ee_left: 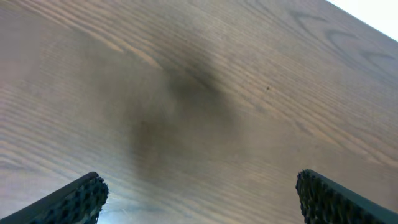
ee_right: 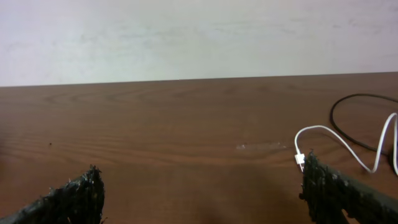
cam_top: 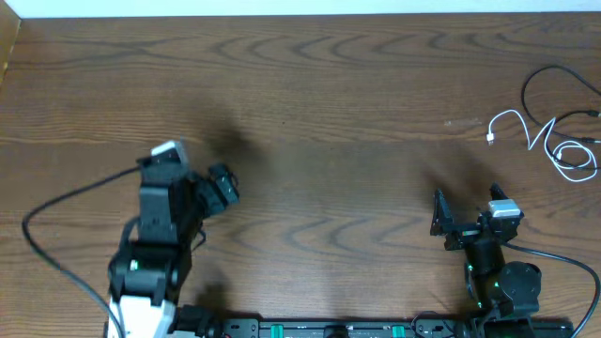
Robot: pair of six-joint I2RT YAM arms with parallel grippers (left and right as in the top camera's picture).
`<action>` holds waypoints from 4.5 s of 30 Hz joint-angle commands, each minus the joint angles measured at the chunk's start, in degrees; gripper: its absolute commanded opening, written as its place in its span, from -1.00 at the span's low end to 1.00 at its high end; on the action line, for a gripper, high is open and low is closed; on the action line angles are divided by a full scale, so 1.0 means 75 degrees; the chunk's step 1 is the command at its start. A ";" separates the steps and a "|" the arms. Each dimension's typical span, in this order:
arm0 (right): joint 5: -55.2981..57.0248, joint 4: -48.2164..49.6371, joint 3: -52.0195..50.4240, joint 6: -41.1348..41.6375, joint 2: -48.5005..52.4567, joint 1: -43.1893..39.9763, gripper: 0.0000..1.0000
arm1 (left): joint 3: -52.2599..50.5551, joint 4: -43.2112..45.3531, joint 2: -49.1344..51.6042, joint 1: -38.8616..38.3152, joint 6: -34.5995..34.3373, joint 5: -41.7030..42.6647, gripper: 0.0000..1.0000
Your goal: Untangle cables
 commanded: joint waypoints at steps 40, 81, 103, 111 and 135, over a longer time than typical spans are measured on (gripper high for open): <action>0.0032 -0.0038 -0.0015 -0.0090 -0.0052 0.0038 0.99 | -0.5074 0.3838 -0.6155 0.0746 0.1734 -0.0291 0.96; 0.0032 -0.0038 -0.0015 -0.0090 -0.0052 0.0038 0.98 | -0.5473 0.3864 -0.6135 0.0743 0.3209 -0.0006 0.96; 0.0032 -0.0038 -0.0015 -0.0090 -0.0052 0.0038 0.98 | -0.5473 0.3864 -0.6135 0.0746 0.3209 -0.0003 0.95; 0.0032 -0.0038 -0.0015 -0.0090 -0.0052 0.0038 0.99 | -0.5473 0.3864 -0.6135 0.0746 0.3209 -0.0003 0.96; 0.0032 -0.0038 -0.0015 -0.0090 -0.0052 0.0038 0.99 | -0.5473 0.3864 -0.6135 0.0746 0.3209 -0.0003 0.95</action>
